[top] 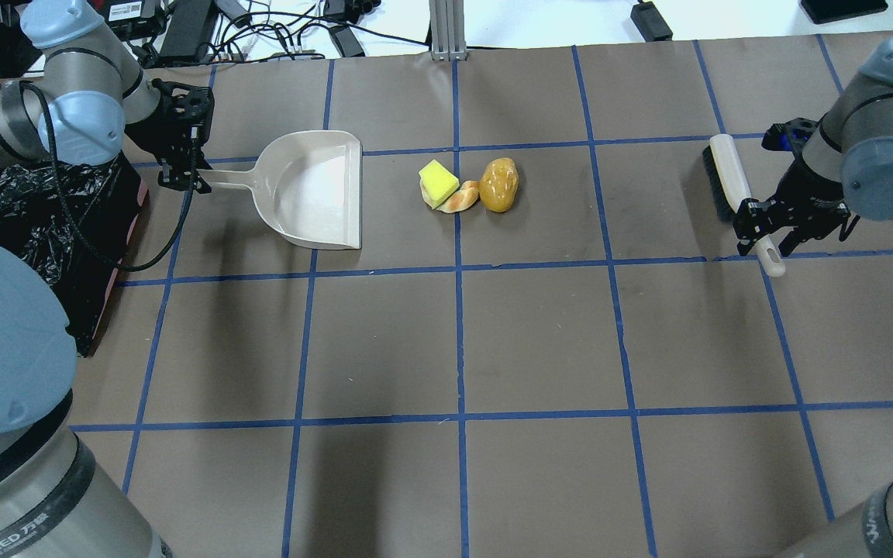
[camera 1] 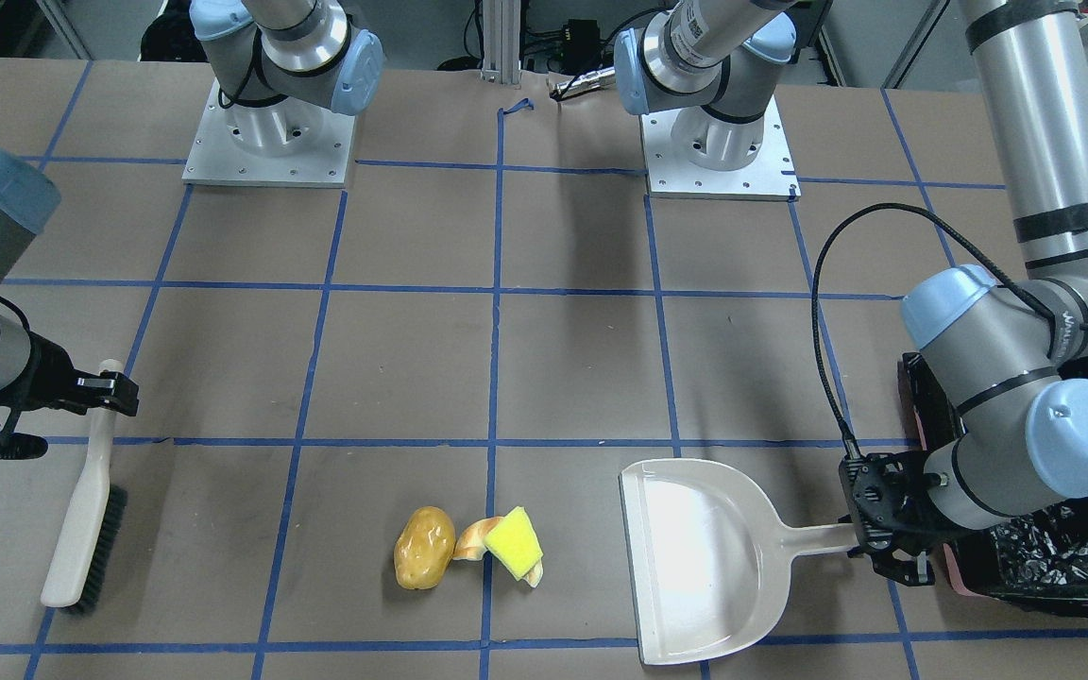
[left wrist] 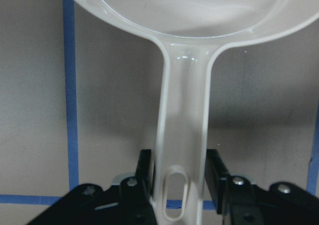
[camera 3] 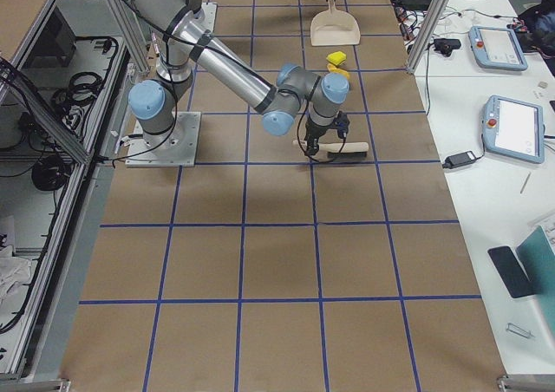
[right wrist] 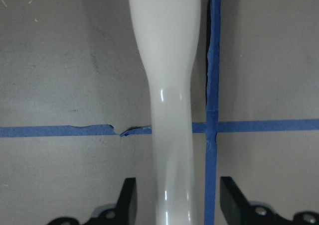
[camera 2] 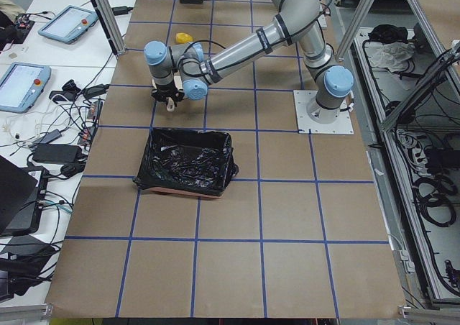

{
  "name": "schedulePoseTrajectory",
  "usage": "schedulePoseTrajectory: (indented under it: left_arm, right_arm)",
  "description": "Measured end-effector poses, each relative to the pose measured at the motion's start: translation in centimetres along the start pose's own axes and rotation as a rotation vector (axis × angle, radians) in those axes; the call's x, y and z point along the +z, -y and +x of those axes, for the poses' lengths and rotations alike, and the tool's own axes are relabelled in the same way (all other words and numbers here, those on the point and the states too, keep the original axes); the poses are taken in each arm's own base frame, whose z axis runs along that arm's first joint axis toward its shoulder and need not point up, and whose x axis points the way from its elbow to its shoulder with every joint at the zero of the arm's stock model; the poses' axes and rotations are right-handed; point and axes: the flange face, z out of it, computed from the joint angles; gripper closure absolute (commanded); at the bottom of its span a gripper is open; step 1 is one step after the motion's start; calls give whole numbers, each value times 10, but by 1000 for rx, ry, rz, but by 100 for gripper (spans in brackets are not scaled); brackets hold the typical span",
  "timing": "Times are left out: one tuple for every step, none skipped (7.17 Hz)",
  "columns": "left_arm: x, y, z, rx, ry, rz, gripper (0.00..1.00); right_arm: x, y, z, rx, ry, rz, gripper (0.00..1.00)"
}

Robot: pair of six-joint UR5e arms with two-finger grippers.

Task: Sweep and dump trash into bin
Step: 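Hold the dustpan with the left gripper while the right gripper lifts the brush, then move the brush with the right gripper toward the trash items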

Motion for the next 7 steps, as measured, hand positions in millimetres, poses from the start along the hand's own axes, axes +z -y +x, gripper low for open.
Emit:
schedulePoseTrajectory:
  left_arm:
    - [-1, 0, 0, 0, 1, -3, 90]
    - [-4, 0, 0, 1, 5, -8, 92]
    - [-7, 0, 1, 3, 8, -13, 93]
    - [-8, 1, 1, 4, 9, -15, 93]
    - [-8, 3, 1, 8, 8, -18, 93]
    - [-7, 6, 1, 14, 4, -27, 93]
    - [-6, 8, 2, 21, 1, -36, 93]
  right_arm:
    - [0, 0, 0, 0, 0, 1, 94]
    - [0, 0, 0, 0, 0, 2, 100]
    - [-1, 1, 0, 0, 0, 3, 100]
    - [-2, 1, 0, 1, -1, 5, 100]
    - [-4, 2, 0, 1, -2, 9, 100]
    - [-9, 3, -3, -3, -2, 17, 100]
    - [-19, 7, -13, -17, 9, 27, 100]
